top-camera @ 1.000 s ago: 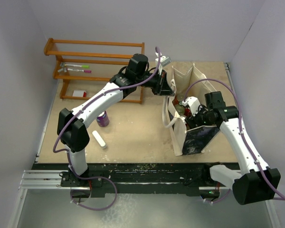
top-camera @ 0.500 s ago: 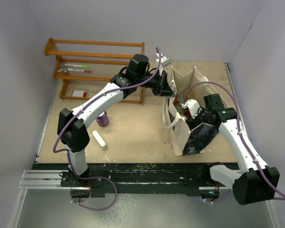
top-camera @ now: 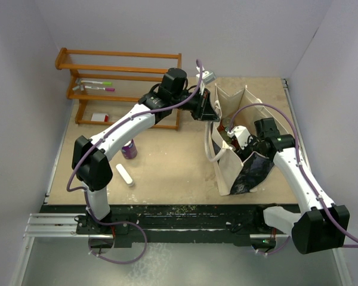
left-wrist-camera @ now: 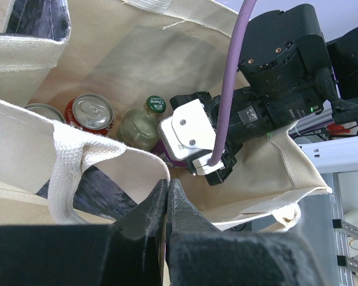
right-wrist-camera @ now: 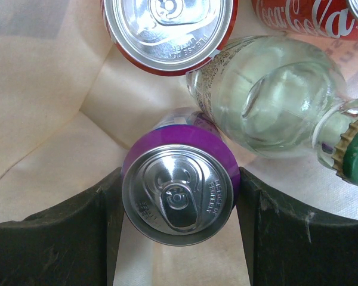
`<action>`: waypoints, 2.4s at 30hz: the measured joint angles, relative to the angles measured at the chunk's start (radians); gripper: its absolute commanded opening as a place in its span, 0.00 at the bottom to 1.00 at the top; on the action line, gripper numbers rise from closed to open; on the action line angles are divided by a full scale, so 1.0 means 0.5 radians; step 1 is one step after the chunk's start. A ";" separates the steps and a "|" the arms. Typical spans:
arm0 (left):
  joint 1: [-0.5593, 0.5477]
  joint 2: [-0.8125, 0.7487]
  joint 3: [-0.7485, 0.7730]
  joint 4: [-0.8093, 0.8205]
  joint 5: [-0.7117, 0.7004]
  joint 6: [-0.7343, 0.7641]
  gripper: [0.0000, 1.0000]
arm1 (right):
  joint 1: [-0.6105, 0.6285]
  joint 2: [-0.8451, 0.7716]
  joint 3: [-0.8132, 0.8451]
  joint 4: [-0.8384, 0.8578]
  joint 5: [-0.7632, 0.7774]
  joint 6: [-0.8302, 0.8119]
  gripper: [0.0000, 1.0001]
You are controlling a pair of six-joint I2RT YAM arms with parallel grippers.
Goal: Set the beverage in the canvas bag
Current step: Place the drink in the canvas bag.
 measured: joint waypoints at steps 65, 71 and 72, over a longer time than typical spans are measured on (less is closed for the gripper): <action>0.008 -0.003 0.000 0.030 0.063 0.029 0.32 | -0.002 -0.167 0.750 0.122 -0.233 0.228 0.81; 0.014 -0.003 0.000 0.038 0.184 0.044 0.62 | -0.002 -0.172 0.925 0.278 -0.293 0.334 0.81; 0.021 -0.005 0.001 0.032 0.208 0.052 0.66 | -0.002 -0.172 0.937 0.294 -0.307 0.339 0.81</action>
